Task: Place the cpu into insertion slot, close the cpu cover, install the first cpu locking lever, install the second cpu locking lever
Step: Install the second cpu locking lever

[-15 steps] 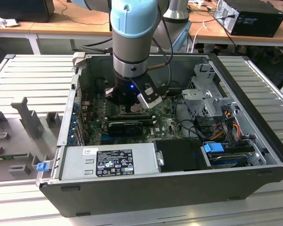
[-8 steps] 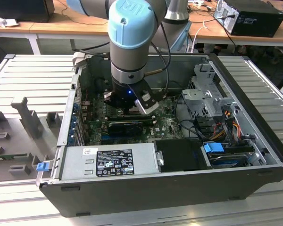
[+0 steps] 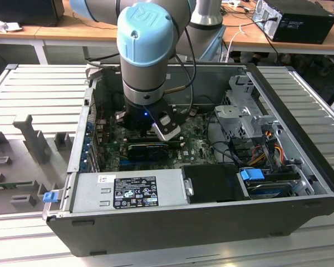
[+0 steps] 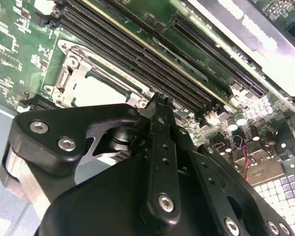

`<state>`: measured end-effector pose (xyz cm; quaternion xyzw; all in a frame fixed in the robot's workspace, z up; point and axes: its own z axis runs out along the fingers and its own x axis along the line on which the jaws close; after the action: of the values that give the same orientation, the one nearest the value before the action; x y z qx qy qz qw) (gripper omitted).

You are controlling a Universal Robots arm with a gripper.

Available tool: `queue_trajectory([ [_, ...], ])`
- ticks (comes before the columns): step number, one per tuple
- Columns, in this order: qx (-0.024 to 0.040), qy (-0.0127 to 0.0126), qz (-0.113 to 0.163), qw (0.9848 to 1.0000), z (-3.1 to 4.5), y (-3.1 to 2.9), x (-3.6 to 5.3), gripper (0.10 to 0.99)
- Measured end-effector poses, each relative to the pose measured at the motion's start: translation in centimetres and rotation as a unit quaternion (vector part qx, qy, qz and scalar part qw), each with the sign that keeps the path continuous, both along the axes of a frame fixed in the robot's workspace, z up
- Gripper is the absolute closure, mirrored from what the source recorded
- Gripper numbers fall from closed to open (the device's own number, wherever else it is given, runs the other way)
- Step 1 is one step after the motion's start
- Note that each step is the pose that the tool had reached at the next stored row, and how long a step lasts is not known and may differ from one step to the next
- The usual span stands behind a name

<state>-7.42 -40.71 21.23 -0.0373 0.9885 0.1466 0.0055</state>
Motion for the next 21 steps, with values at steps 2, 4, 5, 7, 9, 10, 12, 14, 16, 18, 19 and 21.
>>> queue_trajectory([
  [2,0.0075,0.0000,0.000,1.0000,-0.31,-0.10,-0.30,0.980],
  [4,0.0105,0.0000,0.000,0.9999,-0.68,-0.11,-0.43,0.980],
  [5,0.0149,0.0000,0.000,0.9999,-0.94,-0.11,-0.56,0.980],
  [7,0.0195,0.0000,0.000,0.9998,-1.21,-0.11,-0.61,0.980],
  [9,0.0229,0.0000,0.000,0.9997,-1.42,-0.10,-0.62,0.980],
  [10,0.0252,-0.0001,0.000,0.9997,-1.52,-0.04,-0.61,0.980],
  [12,0.0285,0.0000,0.000,0.9996,-1.69,0.19,-0.61,0.980],
  [14,0.0338,-0.0001,0.000,0.9994,-1.92,0.46,-0.62,0.980],
  [16,0.0351,0.0000,0.000,0.9994,-1.95,0.48,-0.67,0.980],
  [18,0.0349,0.0006,0.000,0.9994,-2.30,0.46,-0.73,0.980],
  [19,0.0354,-0.0001,0.000,0.9994,-2.30,0.48,-0.74,0.980],
  [21,0.0355,-0.0001,0.000,0.9994,-1.38,0.49,-0.73,0.980],
])
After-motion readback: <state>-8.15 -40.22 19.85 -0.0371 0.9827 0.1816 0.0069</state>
